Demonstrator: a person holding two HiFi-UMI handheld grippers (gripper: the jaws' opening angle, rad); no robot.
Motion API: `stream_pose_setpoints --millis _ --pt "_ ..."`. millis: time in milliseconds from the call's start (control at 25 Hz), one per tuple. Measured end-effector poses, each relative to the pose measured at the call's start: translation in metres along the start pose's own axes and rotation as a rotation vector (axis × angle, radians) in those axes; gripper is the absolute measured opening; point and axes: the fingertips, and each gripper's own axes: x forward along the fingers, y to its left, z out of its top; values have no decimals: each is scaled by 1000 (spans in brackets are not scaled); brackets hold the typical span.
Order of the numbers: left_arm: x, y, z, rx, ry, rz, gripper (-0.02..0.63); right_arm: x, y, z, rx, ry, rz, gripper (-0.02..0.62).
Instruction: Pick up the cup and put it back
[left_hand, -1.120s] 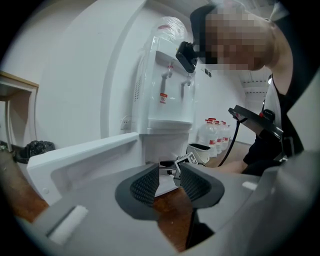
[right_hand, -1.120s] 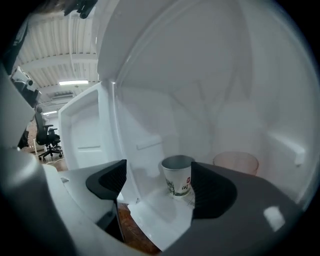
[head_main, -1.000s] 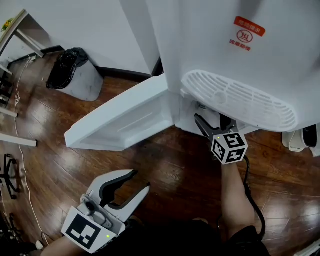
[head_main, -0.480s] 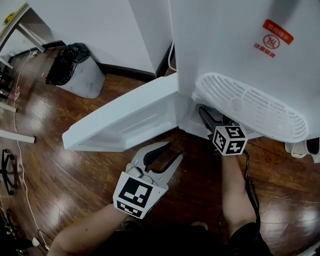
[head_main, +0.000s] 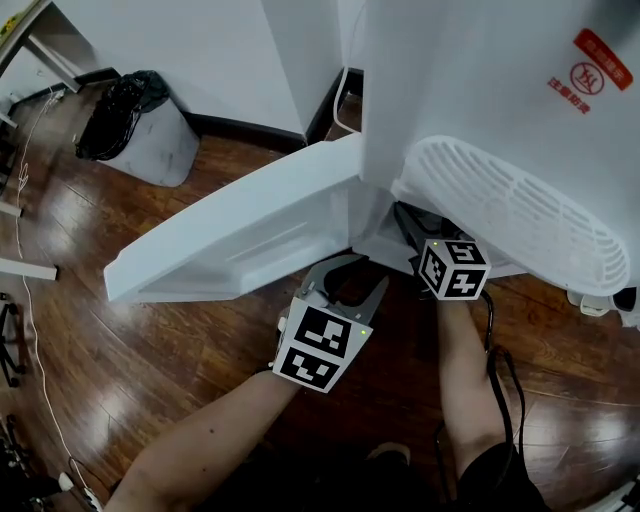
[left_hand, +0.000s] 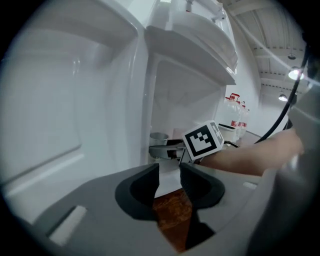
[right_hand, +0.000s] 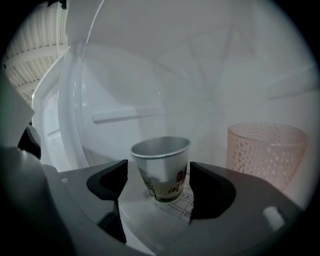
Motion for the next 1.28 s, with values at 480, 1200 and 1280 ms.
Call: stream_pose_setpoints --millis 480,1200,1280 --pt "-5 -10 -17 21 29 -43 216 2 -8 -2 -12 14 -63 313" --pt "-60 -31 4 30 -12 -87 207 -117 62 33 14 -14 111 313" --pt "-63 -37 18 43 -34 -102 207 -135 70 44 20 -28 123 313"
